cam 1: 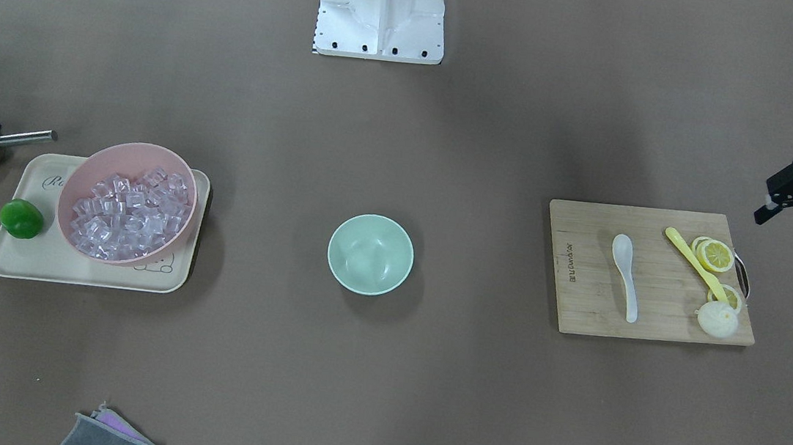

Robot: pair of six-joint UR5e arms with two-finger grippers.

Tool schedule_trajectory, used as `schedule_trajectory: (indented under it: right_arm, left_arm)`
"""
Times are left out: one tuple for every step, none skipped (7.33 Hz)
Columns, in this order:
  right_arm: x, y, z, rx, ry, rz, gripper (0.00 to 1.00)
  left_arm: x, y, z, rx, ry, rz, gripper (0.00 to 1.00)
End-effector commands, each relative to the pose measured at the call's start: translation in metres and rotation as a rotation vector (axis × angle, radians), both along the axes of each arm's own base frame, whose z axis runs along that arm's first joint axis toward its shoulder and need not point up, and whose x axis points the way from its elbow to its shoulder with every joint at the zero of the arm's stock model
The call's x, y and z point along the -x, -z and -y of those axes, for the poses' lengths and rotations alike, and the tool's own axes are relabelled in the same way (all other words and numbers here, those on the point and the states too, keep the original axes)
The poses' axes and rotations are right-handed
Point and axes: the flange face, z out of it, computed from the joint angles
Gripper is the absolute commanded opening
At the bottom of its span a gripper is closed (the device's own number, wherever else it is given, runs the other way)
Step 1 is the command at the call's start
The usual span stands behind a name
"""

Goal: Put spoon and ice into bowl

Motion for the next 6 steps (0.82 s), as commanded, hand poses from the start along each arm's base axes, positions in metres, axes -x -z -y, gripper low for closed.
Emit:
schedule_trajectory:
  right_arm:
    - [0.087, 0.032, -0.008, 0.044, -0.111, -0.018, 1.0]
    - [0.117, 0.046, -0.01, 0.065, -0.137, -0.032, 1.0]
    - [0.132, 0.059, -0.007, 0.088, -0.143, -0.07, 1.0]
    - [0.141, 0.062, -0.007, 0.081, -0.154, -0.102, 1.0]
    - [0.143, 0.062, -0.008, 0.079, -0.155, -0.105, 1.0]
    - [0.143, 0.062, -0.009, 0.079, -0.153, -0.105, 1.0]
  left_arm:
    - [-0.068, 0.01, 0.015, 0.095, 0.081, 0.041, 0.99]
    - [-0.1, 0.006, 0.02, 0.149, 0.105, 0.051, 0.99]
    - [-0.115, -0.002, 0.029, 0.172, 0.124, 0.067, 0.98]
    - [-0.126, -0.001, 0.028, 0.18, 0.144, 0.077, 0.98]
    - [-0.139, 0.002, 0.025, 0.208, 0.175, 0.076, 0.96]
    - [-0.162, 0.001, 0.017, 0.227, 0.216, 0.095, 0.88]
